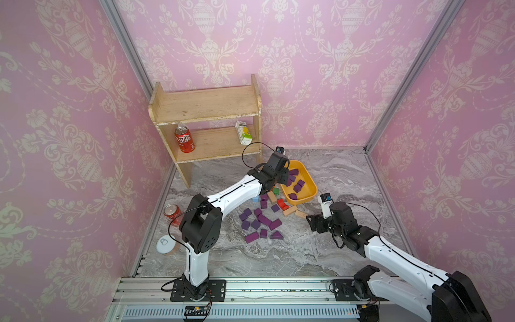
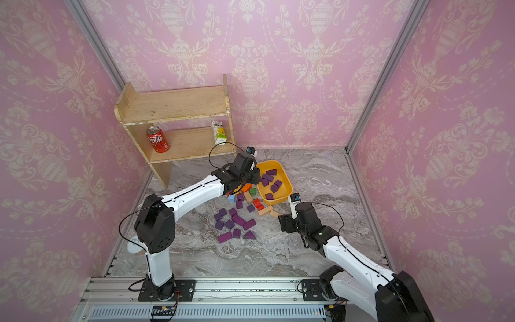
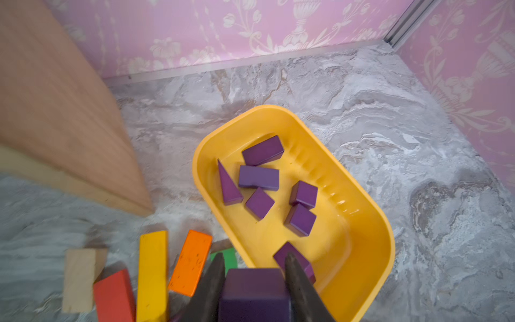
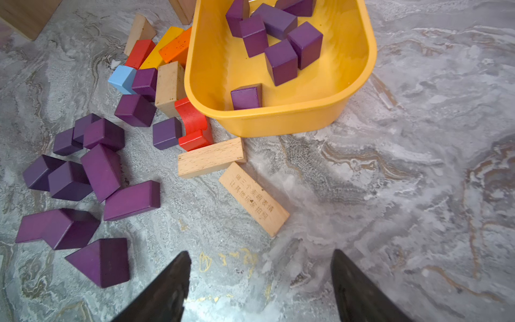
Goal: Pick purple bricks into the storage bin
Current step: Place the building block in the storage box.
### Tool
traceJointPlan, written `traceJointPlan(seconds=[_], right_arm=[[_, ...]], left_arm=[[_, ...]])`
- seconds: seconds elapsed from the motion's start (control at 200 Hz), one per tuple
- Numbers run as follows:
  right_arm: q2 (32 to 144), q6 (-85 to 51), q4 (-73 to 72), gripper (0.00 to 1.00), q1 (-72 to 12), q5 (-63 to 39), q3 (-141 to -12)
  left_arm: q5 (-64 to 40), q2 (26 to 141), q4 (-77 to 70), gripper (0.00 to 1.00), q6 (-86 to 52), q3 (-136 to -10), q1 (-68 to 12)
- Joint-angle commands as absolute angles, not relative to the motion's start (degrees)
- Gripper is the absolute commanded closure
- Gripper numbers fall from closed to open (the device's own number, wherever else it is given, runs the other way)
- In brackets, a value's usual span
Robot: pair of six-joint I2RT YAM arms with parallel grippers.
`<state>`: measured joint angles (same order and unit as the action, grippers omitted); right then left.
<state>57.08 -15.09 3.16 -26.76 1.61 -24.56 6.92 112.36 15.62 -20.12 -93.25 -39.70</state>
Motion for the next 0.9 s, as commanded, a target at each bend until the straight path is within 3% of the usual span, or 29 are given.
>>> traceJointPlan(seconds=[0.0, 0.415, 0.58, 0.751, 0.896], right_arm=[[56.6, -15.6, 2.1, 0.19, -26.8, 4.6, -23.0], [57.9, -16.0, 0.6, 0.17, -26.4, 5.7, -21.5], [58.4, -16.2, 0.7, 0.18, -26.4, 5.8, -21.6], [58.0, -16.2, 0.8, 0.17, -26.3, 5.9, -21.5], [58.0, -16.3, 0.6, 0.16, -26.3, 6.1, -21.3]], left_arm=[[3.8, 116.8, 18.1, 0.77, -18.4, -97.2, -41.0], [4.5, 121.8, 19.8, 0.71, -20.1, -98.3, -42.8], [5.4, 122.9, 19.3, 0.60, -19.6, -98.2, -42.8], [5.9, 123.0, 18.6, 0.34, -19.3, -98.4, -42.8], [6.7, 120.2, 17.3, 0.32, -19.4, -96.9, -42.7]])
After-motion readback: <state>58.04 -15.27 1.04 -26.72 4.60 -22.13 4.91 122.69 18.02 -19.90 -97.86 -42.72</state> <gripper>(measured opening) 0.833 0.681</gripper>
